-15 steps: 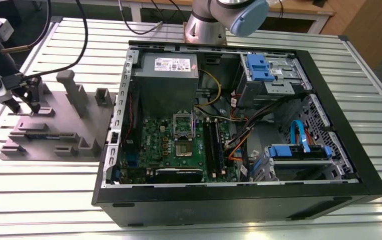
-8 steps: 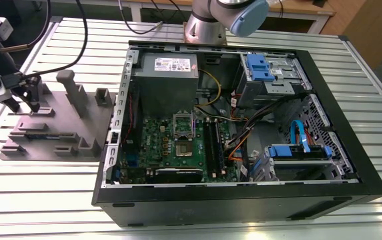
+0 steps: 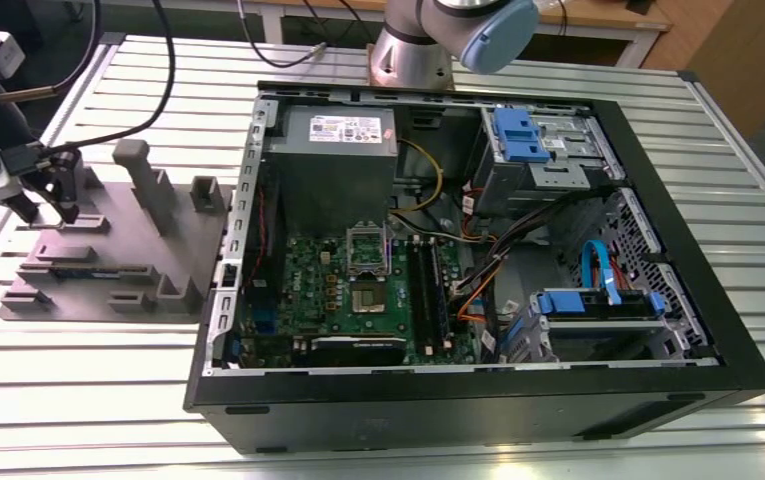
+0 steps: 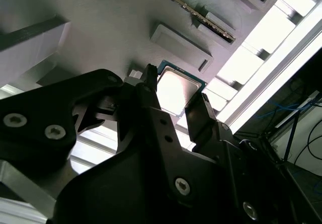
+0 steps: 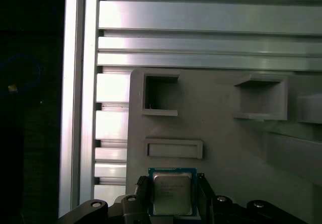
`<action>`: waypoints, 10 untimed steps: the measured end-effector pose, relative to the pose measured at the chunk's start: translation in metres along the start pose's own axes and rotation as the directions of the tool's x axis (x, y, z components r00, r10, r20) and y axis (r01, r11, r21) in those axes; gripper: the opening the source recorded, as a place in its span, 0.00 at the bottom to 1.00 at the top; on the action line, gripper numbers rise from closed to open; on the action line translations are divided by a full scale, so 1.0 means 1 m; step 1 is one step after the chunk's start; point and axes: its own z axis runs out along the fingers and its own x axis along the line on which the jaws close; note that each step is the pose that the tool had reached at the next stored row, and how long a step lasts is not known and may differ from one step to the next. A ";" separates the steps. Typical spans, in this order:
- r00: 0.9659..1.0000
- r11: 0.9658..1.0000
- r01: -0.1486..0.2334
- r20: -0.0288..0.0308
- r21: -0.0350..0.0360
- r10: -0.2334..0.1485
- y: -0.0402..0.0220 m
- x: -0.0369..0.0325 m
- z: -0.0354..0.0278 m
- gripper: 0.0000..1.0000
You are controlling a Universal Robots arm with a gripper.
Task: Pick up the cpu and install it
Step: 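Pick up the cpu and move it towards the insertion slot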
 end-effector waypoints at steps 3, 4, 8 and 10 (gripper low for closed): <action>1.000 1.000 0.000 0.000 0.000 0.000 0.0000 0.0000 -0.0006 0.47; 1.000 1.000 0.000 0.000 0.000 0.000 0.0000 0.0000 -0.0007 0.47; 1.000 1.000 0.000 0.000 0.000 0.000 0.0000 0.0000 -0.0018 0.47; 1.000 1.000 0.000 0.000 0.000 0.000 0.0001 0.0000 -0.0024 0.47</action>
